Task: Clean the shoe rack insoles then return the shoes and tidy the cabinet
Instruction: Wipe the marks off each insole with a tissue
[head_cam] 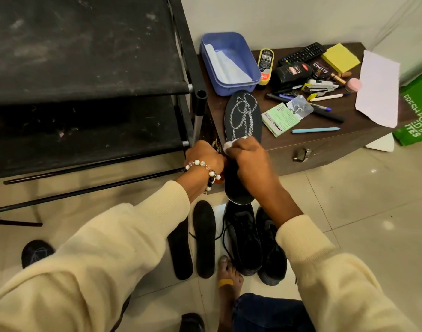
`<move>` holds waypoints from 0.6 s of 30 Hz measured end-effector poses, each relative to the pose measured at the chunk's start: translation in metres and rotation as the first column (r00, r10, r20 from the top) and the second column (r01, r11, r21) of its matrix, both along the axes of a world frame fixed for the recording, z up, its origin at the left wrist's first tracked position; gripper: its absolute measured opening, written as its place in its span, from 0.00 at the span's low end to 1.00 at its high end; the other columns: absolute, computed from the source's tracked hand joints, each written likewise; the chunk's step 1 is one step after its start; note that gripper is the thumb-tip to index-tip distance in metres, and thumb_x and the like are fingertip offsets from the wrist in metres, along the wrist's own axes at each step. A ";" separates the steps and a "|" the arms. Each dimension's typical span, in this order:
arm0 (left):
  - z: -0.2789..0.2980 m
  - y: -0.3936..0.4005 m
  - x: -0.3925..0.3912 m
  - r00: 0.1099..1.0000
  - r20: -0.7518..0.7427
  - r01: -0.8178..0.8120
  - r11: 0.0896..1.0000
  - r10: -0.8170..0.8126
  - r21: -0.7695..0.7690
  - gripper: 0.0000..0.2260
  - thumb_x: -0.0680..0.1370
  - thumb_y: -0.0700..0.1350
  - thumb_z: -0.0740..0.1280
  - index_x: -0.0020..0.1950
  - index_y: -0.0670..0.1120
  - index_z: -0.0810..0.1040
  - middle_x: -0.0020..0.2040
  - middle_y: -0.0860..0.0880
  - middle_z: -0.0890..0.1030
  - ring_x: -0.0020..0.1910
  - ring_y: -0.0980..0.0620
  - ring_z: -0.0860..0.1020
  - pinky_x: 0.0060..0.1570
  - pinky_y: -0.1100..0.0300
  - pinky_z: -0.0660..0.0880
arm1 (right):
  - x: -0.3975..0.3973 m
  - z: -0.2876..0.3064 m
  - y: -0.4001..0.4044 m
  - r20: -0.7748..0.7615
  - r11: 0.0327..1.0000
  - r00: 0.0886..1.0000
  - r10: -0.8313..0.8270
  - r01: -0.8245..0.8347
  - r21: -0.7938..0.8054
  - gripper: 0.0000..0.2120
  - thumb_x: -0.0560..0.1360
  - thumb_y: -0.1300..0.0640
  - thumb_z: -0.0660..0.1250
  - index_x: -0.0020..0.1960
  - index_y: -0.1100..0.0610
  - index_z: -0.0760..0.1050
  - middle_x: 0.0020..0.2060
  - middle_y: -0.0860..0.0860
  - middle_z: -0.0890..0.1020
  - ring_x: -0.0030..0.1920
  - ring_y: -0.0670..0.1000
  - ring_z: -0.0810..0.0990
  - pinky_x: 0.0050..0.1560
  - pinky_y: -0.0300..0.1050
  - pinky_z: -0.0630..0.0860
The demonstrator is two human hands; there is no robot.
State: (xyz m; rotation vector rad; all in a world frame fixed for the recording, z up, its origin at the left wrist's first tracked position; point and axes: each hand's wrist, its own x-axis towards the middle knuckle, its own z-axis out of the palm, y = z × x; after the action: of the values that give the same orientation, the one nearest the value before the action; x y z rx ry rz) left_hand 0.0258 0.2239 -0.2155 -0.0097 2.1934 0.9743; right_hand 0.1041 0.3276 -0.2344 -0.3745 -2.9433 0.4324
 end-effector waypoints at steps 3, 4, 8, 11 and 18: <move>0.001 -0.001 0.000 1.000 0.001 0.001 1.000 -0.001 0.007 0.11 0.74 0.44 0.73 0.51 0.38 0.80 0.49 0.40 0.83 0.47 0.42 0.83 0.50 0.50 0.81 | 0.000 0.007 -0.001 -0.016 0.982 0.984 0.178 -0.177 0.061 0.14 0.70 0.67 0.67 0.55 0.64 0.81 0.51 0.60 0.80 0.56 0.60 0.75 0.48 0.46 0.73; 0.001 -0.001 0.001 1.000 0.016 0.003 0.999 -0.003 0.038 0.12 0.73 0.44 0.74 0.51 0.37 0.80 0.48 0.40 0.83 0.46 0.43 0.83 0.49 0.50 0.81 | 0.001 0.009 0.006 0.006 0.989 0.991 0.137 -0.137 0.052 0.15 0.72 0.67 0.66 0.58 0.63 0.79 0.54 0.59 0.79 0.58 0.58 0.74 0.51 0.46 0.71; 0.002 -0.002 0.006 0.998 0.066 -0.006 0.995 -0.001 0.095 0.13 0.73 0.45 0.74 0.49 0.36 0.80 0.44 0.40 0.83 0.40 0.45 0.84 0.45 0.49 0.82 | 0.004 0.006 0.027 -0.057 0.973 0.977 -0.207 0.200 -0.116 0.13 0.75 0.65 0.60 0.56 0.62 0.79 0.54 0.57 0.78 0.45 0.34 0.73 0.41 0.20 0.64; 0.001 -0.002 0.005 0.998 0.064 -0.006 0.996 0.000 0.087 0.12 0.73 0.44 0.73 0.50 0.36 0.80 0.46 0.40 0.83 0.43 0.43 0.84 0.47 0.49 0.82 | 0.001 0.004 0.009 -0.035 0.978 0.981 -0.192 0.188 -0.085 0.12 0.75 0.64 0.59 0.55 0.63 0.78 0.52 0.55 0.77 0.46 0.42 0.70 0.41 0.20 0.62; 0.004 -0.001 0.002 0.998 0.070 0.003 0.997 -0.008 0.071 0.13 0.74 0.44 0.73 0.51 0.36 0.80 0.46 0.39 0.83 0.44 0.42 0.83 0.48 0.48 0.81 | -0.002 0.008 0.006 0.005 0.990 0.996 0.084 -0.084 0.117 0.16 0.70 0.67 0.67 0.57 0.63 0.79 0.53 0.60 0.80 0.57 0.61 0.75 0.50 0.47 0.73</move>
State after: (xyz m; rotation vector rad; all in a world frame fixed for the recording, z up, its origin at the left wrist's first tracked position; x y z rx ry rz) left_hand 0.0275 0.2231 -0.2117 -0.0051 2.0929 1.0326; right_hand 0.1016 0.3339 -0.2267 -0.2368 -2.9752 0.2679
